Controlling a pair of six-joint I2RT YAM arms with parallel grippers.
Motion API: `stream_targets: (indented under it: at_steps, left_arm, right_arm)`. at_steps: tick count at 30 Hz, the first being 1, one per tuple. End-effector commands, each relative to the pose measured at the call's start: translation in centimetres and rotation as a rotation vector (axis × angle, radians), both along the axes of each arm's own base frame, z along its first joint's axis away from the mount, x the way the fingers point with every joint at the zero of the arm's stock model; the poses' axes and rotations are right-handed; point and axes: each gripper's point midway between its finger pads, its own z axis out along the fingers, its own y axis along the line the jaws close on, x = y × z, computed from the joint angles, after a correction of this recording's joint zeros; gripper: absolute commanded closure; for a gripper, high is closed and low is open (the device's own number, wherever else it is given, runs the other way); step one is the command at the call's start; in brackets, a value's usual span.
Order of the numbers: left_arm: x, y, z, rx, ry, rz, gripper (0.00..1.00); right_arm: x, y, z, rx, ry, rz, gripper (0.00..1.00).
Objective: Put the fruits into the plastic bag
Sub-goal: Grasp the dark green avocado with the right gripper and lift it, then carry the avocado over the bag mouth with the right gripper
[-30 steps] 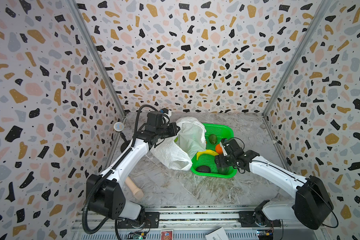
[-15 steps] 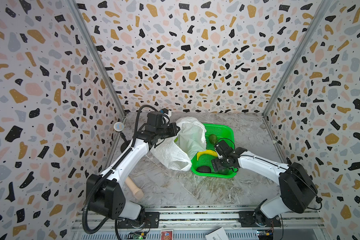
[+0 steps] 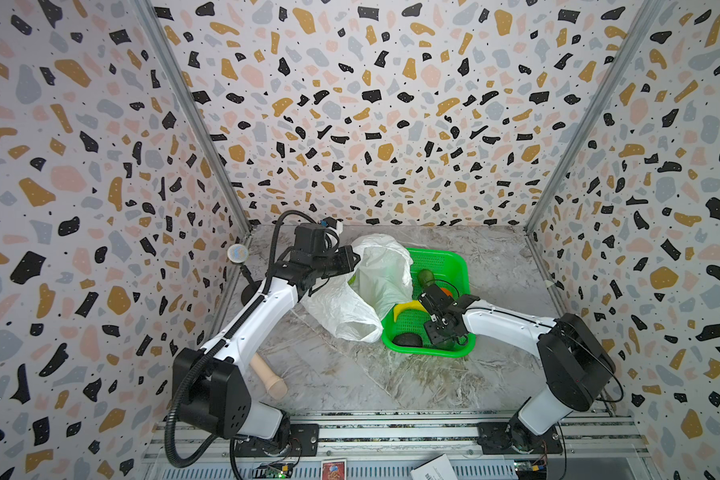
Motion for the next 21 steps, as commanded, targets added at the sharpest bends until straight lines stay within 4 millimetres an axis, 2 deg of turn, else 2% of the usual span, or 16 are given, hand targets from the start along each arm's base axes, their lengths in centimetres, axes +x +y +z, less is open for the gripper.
stream_targets:
  at_steps: [1,3,6,11,15,18,21]
  left_arm:
    - [0.2,0.2,0.3,-0.004,-0.026,0.005,1.0]
    - [0.2,0.2,0.2,-0.003,-0.025,0.005,1.0]
    - [0.2,0.2,0.3,-0.003,-0.026,0.003,1.0]
    - [0.1,0.2,0.3,-0.005,-0.025,0.001,1.0]
    - [0.2,0.1,0.3,-0.005,-0.026,0.001,1.0]
    - [0.2,0.2,0.3,-0.003,-0.026,0.001,1.0]
    - [0.2,0.1,0.3,-0.003,-0.027,0.001,1.0]
  right_arm:
    - [1.5,1.4,4.6,0.094,-0.115,0.005,0.46]
    - [1.8,1.9,6.6,0.149,-0.167,0.018,0.46]
    - [2.3,2.5,10.6,0.246,-0.268,0.021,0.47]
    - [2.4,4.4,19.5,0.471,-0.454,0.078,0.47]
    - [1.4,6.9,26.0,0.676,-0.56,0.18,0.47]
    - [0.4,9.4,28.8,0.775,-0.586,0.27,0.47]
    - [0.0,12.0,29.1,0.806,-0.578,0.337,0.47]
